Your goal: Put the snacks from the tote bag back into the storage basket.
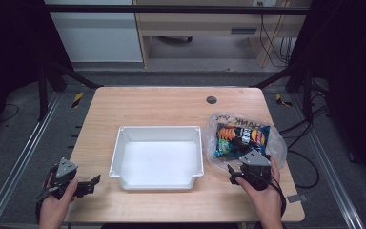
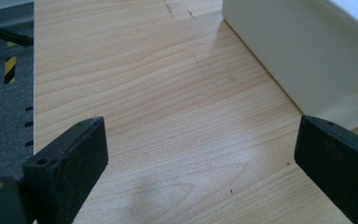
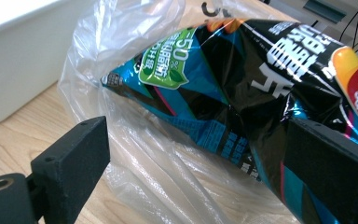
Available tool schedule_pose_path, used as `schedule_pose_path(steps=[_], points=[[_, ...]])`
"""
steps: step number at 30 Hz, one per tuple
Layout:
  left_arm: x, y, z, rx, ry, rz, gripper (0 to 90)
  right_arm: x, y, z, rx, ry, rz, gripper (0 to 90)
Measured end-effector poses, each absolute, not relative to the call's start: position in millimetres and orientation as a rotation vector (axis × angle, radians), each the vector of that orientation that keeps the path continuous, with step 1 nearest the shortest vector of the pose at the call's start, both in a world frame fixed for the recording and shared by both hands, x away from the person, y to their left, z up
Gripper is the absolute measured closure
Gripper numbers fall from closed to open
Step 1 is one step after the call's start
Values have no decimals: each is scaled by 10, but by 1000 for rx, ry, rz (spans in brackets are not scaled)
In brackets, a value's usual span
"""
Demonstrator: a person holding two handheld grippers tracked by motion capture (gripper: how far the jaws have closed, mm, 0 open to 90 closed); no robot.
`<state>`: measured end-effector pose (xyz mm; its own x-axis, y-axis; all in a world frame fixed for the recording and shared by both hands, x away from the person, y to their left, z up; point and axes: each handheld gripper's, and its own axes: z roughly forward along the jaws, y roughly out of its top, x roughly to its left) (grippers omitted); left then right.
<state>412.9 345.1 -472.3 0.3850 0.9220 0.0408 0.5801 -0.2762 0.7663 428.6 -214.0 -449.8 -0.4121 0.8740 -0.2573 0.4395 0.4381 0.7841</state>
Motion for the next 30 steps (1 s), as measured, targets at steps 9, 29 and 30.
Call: schedule_pose_path(steps=[9, 29, 30], points=[[4130, 3449, -4728, 1975, 1281, 644, 26, 4259, -2172, -4450, 1116, 1967, 863, 74], [4128, 3444, -4728, 1977, 1285, 656, 26, 4174, -2391, -4302, 1148, 1852, 875, 50], [4126, 3444, -4731, 1975, 1288, 654, 26, 4188, -2408, -4266, 1148, 1851, 851, 54]])
